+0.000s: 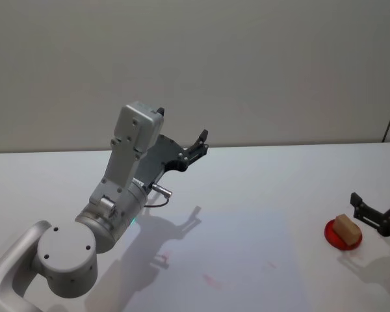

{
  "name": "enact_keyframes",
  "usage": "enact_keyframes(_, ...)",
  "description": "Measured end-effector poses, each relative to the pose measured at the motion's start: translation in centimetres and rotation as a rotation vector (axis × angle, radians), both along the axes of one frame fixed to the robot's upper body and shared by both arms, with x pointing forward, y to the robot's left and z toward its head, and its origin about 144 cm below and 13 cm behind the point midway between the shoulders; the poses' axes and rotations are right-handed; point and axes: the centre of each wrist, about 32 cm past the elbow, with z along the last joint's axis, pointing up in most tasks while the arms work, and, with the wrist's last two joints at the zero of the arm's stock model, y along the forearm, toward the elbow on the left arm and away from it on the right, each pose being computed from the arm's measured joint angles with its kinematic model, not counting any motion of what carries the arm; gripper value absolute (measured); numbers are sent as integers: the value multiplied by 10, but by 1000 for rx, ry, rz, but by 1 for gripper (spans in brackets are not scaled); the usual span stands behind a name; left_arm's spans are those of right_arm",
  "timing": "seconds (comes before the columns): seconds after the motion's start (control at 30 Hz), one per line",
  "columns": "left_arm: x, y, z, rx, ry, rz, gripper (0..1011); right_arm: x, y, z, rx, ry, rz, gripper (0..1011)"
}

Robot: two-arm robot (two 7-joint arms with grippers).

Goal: Use the one hand to pick up the stamp and affix it onto the A4 paper.

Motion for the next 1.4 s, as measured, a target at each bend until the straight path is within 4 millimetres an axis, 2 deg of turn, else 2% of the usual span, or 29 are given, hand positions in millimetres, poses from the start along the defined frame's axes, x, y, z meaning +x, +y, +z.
enact_keyframes(0.6,0,0,0,0,0,0,1001,6,-12,-15,-20,80,17,1001)
enact_keyframes(1.4,0,0,0,0,0,0,1001,9,-9,-28,-12,148,36,1001)
